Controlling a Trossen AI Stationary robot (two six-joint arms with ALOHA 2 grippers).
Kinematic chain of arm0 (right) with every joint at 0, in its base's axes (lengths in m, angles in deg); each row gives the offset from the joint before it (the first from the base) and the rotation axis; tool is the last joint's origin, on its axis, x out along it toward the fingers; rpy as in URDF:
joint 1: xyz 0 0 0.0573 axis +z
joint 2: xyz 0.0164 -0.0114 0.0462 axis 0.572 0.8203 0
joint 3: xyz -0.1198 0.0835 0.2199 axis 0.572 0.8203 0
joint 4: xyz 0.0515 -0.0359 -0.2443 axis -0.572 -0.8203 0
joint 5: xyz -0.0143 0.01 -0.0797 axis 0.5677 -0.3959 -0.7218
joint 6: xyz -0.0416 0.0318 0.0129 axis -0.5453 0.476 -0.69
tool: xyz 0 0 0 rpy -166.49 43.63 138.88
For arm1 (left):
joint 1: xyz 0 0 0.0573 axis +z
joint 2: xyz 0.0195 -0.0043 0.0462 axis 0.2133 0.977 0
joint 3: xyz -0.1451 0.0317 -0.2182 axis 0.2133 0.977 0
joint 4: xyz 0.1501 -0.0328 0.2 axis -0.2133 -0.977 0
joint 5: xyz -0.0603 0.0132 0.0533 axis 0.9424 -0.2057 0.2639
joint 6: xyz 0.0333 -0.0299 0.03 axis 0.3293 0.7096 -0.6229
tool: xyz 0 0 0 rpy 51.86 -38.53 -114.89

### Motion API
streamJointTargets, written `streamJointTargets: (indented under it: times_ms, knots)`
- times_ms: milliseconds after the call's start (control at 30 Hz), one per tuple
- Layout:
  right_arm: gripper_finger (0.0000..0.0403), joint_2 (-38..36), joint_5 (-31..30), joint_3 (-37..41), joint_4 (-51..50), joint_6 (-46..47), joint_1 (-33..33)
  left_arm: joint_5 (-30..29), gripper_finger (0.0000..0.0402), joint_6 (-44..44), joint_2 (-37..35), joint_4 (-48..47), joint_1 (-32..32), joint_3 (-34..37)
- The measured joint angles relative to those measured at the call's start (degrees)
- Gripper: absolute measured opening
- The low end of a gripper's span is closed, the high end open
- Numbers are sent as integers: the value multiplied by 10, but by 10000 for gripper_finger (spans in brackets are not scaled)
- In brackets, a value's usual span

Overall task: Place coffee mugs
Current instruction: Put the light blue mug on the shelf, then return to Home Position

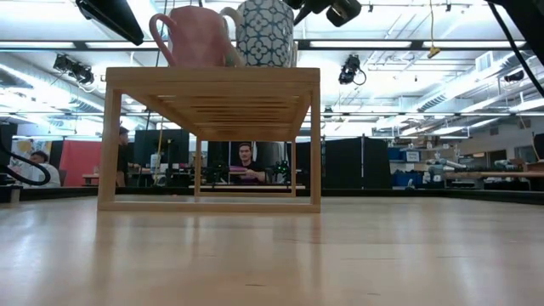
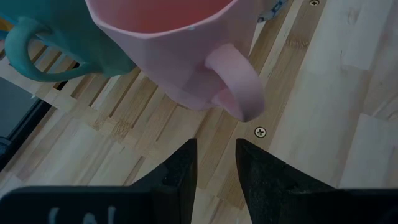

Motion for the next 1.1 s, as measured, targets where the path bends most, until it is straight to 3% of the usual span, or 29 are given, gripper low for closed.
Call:
streamJointTargets:
  times_ms: [267, 500, 700, 933, 1100]
  knots:
    - [110, -13, 23, 0, -4, -22, 2, 0, 117, 0, 0, -1, 0, 0]
    - [110, -42, -48, -1, -17, -27, 2, 3, 117, -1, -1, -8, -2, 0]
    - [110, -97, -77, -1, -46, -74, 7, 12, 117, -34, -28, -15, -46, 0]
    - [110, -178, -176, -1, -68, -197, 46, -9, 117, -152, -83, -10, -129, 0]
    - [110, -223, -206, 14, -64, -299, 87, -31, 117, -281, -139, 131, -160, 68]
